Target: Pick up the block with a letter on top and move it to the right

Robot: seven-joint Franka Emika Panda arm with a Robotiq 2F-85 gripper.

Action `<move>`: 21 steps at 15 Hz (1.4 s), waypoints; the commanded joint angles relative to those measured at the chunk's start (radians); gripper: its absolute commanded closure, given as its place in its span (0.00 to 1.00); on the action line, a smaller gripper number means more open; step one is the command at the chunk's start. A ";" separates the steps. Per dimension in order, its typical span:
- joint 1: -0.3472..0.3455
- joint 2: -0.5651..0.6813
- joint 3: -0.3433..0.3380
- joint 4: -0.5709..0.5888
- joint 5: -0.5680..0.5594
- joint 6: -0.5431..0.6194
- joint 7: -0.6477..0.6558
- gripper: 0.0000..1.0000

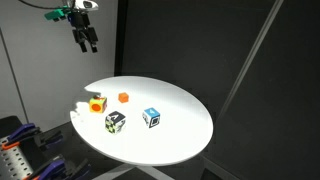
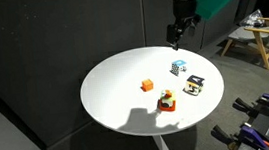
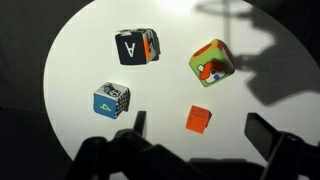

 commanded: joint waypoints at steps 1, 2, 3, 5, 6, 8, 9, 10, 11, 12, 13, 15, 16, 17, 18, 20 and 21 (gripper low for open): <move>0.041 0.004 -0.039 0.003 -0.011 -0.005 0.008 0.00; 0.041 0.004 -0.039 0.003 -0.011 -0.005 0.008 0.00; 0.041 0.004 -0.039 0.003 -0.011 -0.005 0.008 0.00; 0.041 0.004 -0.039 0.003 -0.011 -0.005 0.008 0.00; 0.041 0.004 -0.039 0.003 -0.011 -0.005 0.008 0.00; 0.045 0.008 -0.045 0.009 -0.001 -0.006 0.000 0.00; 0.054 0.014 -0.059 0.018 0.016 -0.008 -0.018 0.00; 0.061 0.019 -0.069 0.025 0.023 -0.010 -0.024 0.00; 0.068 0.025 -0.082 0.032 0.033 -0.013 -0.039 0.00; 0.074 0.032 -0.095 0.041 0.046 -0.015 -0.053 0.00; 0.079 0.039 -0.110 0.052 0.065 -0.021 -0.077 0.00; 0.084 0.057 -0.140 0.075 0.110 -0.025 -0.131 0.00; 0.084 0.067 -0.155 0.088 0.137 -0.028 -0.163 0.00; 0.083 0.082 -0.171 0.106 0.164 -0.034 -0.200 0.00; 0.082 0.097 -0.189 0.125 0.196 -0.042 -0.243 0.00; 0.079 0.127 -0.217 0.159 0.246 -0.065 -0.313 0.00; 0.078 0.145 -0.230 0.176 0.265 -0.082 -0.348 0.00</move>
